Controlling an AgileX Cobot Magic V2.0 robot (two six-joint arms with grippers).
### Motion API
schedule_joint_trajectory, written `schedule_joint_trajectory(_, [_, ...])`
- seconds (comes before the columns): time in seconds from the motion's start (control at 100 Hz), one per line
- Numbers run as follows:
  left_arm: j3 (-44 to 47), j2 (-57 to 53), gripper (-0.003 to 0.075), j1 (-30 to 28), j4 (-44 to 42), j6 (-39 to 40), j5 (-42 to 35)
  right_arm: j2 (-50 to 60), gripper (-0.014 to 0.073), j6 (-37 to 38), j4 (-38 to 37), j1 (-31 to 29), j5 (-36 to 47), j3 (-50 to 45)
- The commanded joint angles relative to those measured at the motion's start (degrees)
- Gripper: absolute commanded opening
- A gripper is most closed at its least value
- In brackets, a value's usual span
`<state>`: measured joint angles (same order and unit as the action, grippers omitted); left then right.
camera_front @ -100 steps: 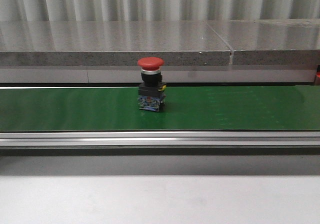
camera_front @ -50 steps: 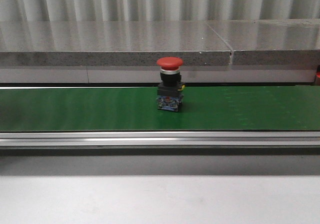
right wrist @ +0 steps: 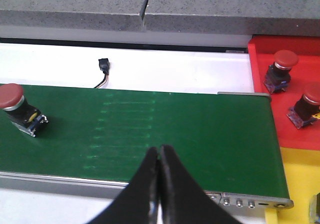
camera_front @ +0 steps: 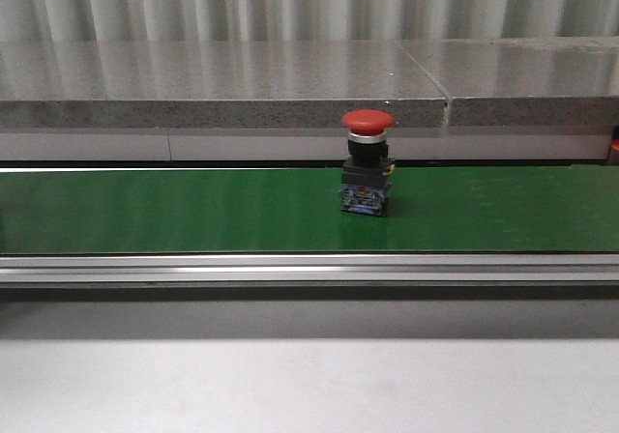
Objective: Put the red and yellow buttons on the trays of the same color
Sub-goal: 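Set the yellow button on the belt and open the left gripper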
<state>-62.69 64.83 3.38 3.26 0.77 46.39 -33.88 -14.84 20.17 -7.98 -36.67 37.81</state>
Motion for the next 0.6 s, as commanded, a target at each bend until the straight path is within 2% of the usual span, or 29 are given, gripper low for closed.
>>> schedule_joint_trajectory(0.0, [1.63, -5.24, 0.0608, 0.6, 0.91, -0.17, -5.07, 0.19, -0.012, -0.45, 0.44, 0.11, 3.27, 1.49])
schedule_joint_trajectory(0.23, [12.96, -18.56, 0.0607, 0.6, 1.13, -0.17, -9.44, 0.19, -0.012, -0.45, 0.44, 0.11, 3.27, 1.49])
schedule_joint_trajectory(0.35, [17.73, -25.25, 0.0563, 0.6, 2.11, -0.17, -9.55, 0.19, -0.012, -0.45, 0.44, 0.11, 3.27, 1.49])
schedule_joint_trajectory(0.49, [21.78, -32.01, 0.0423, 0.6, 2.11, -0.17, -9.55, 0.19, -0.012, -0.45, 0.44, 0.11, 3.27, 1.49])
schedule_joint_trajectory(0.59, [23.55, -35.49, 0.0277, 0.6, 2.11, -0.17, -9.55, 0.19, -0.012, -0.45, 0.44, 0.11, 3.27, 1.49])
